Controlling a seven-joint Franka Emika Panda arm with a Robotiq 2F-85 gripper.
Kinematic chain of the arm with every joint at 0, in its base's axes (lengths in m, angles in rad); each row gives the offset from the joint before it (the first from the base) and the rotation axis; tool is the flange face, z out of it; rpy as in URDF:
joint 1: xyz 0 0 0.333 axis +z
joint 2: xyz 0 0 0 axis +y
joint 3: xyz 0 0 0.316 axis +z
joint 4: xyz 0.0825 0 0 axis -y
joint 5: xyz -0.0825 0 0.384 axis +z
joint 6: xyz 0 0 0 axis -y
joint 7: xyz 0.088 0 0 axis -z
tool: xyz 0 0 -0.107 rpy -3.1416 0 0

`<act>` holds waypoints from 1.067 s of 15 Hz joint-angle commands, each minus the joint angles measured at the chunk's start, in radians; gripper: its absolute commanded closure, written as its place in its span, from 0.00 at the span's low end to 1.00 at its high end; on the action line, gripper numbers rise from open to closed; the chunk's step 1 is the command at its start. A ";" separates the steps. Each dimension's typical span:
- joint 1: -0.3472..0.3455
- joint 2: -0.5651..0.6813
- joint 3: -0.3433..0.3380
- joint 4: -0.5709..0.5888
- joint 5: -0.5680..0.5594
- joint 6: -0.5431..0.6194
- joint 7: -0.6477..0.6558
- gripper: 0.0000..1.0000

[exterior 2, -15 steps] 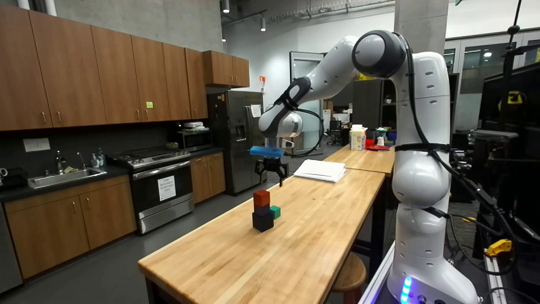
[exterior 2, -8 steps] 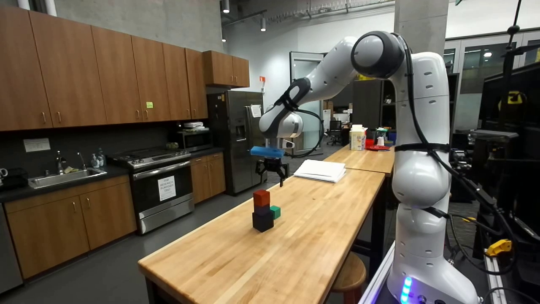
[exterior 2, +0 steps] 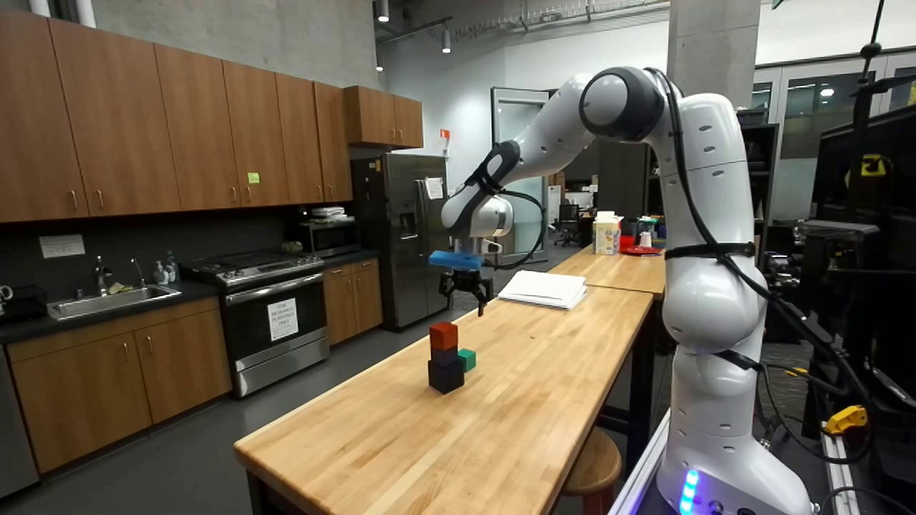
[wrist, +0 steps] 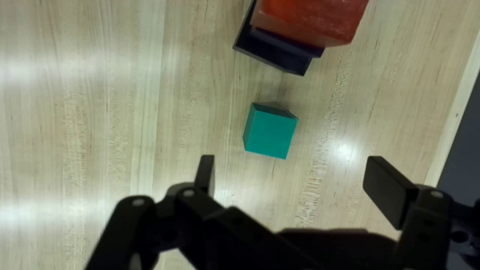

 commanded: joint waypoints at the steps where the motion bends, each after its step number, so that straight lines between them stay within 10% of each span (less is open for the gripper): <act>1: -0.005 0.072 -0.011 0.060 0.015 -0.014 0.004 0.00; 16: -0.024 0.276 -0.012 0.101 0.141 0.112 -0.113 0.00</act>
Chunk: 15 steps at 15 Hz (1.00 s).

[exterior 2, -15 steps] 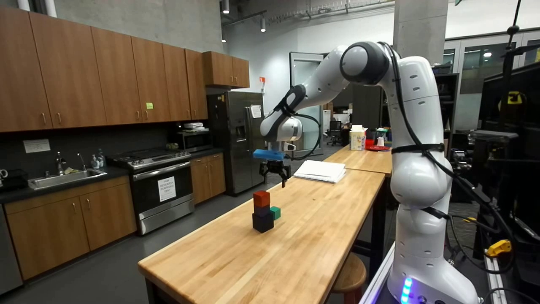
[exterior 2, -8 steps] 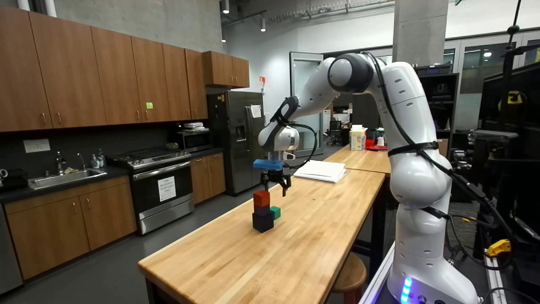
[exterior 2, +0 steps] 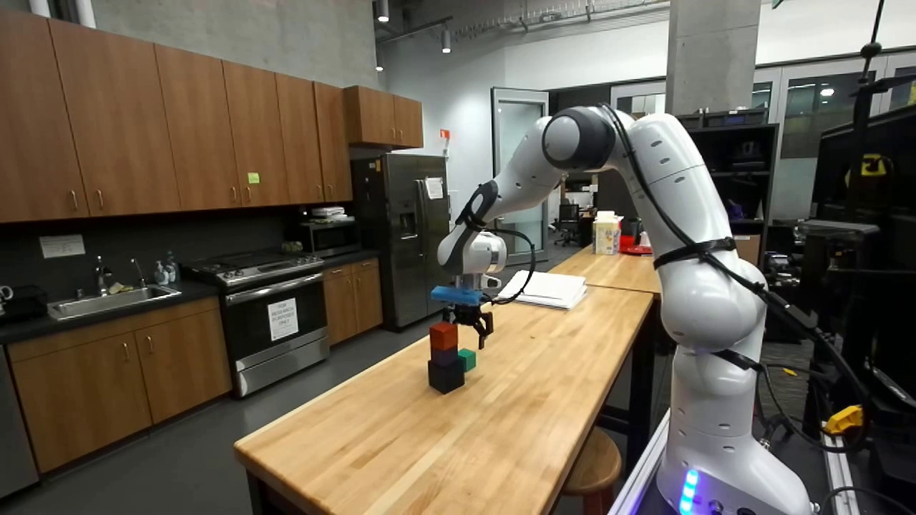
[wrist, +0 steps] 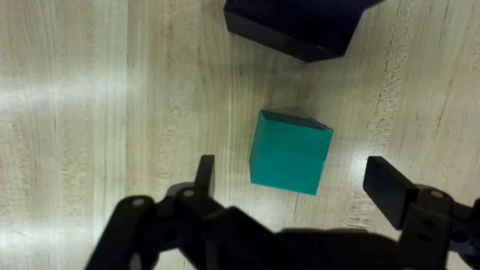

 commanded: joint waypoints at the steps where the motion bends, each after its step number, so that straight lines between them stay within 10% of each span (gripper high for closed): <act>1: -0.008 0.040 0.002 0.025 0.028 0.035 -0.041 0.00; 5: -0.009 0.070 0.001 0.036 0.032 0.051 -0.044 0.05; 6: -0.008 0.075 0.001 0.039 0.032 0.051 -0.044 0.26; 12: -0.007 0.080 -0.001 0.049 0.032 0.053 -0.040 0.70; 15: 0.001 0.044 -0.010 0.038 0.026 0.055 -0.021 0.76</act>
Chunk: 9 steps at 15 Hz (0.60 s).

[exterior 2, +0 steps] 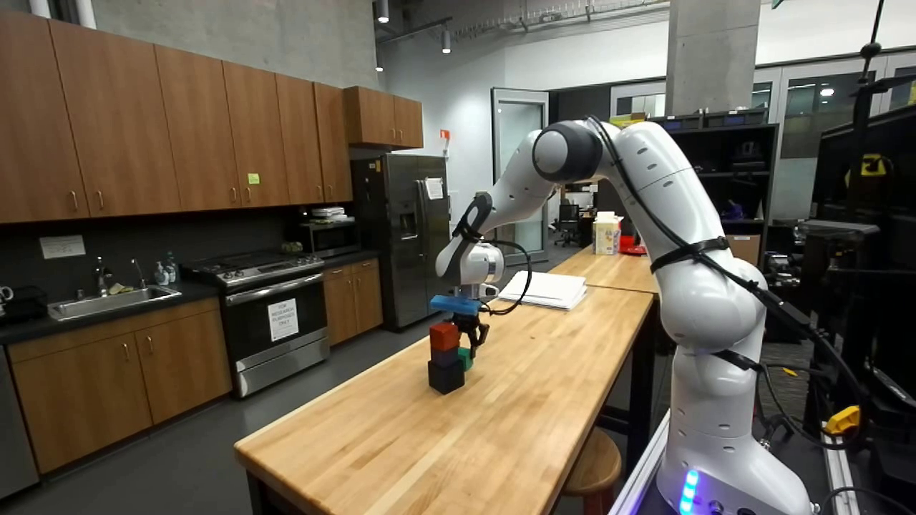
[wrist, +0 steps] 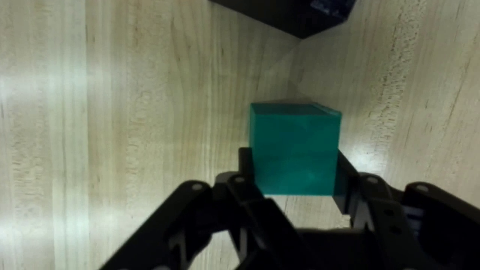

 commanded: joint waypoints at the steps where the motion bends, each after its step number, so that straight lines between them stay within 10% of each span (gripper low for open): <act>1: 0.008 -0.046 -0.013 -0.012 0.015 0.002 0.004 0.76; 9: 0.033 -0.158 -0.047 -0.022 -0.060 -0.027 0.019 0.76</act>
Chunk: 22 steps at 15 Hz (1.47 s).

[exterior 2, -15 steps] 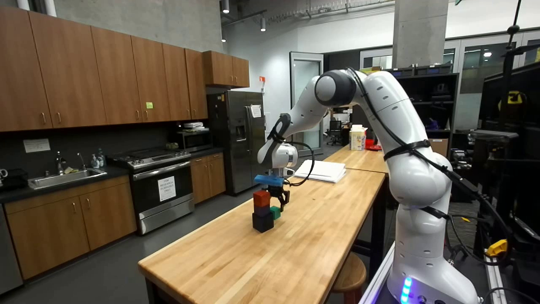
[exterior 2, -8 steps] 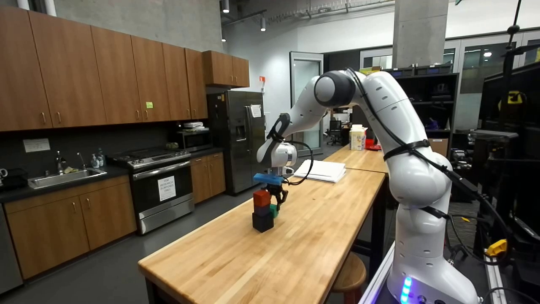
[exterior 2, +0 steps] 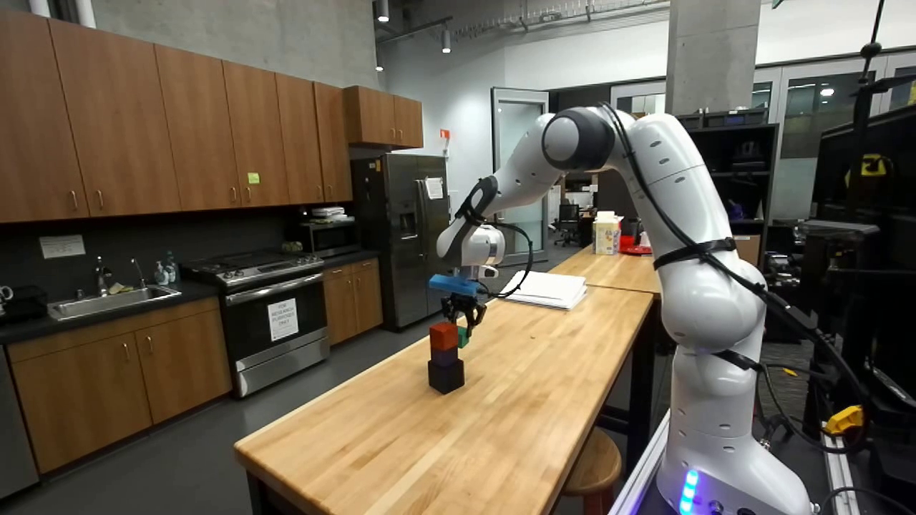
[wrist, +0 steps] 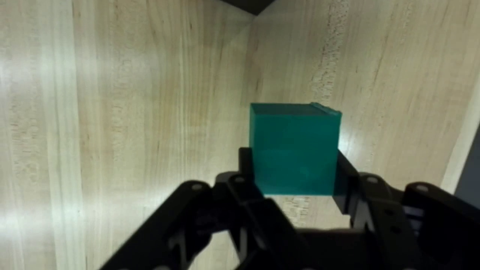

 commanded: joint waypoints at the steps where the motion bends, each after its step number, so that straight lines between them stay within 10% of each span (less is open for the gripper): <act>1: 0.026 -0.092 -0.025 -0.026 -0.064 -0.037 0.012 0.76; 10: 0.031 -0.231 0.016 0.015 -0.189 -0.217 -0.148 0.76; 22: 0.054 -0.309 0.107 0.017 -0.217 -0.370 -0.696 0.76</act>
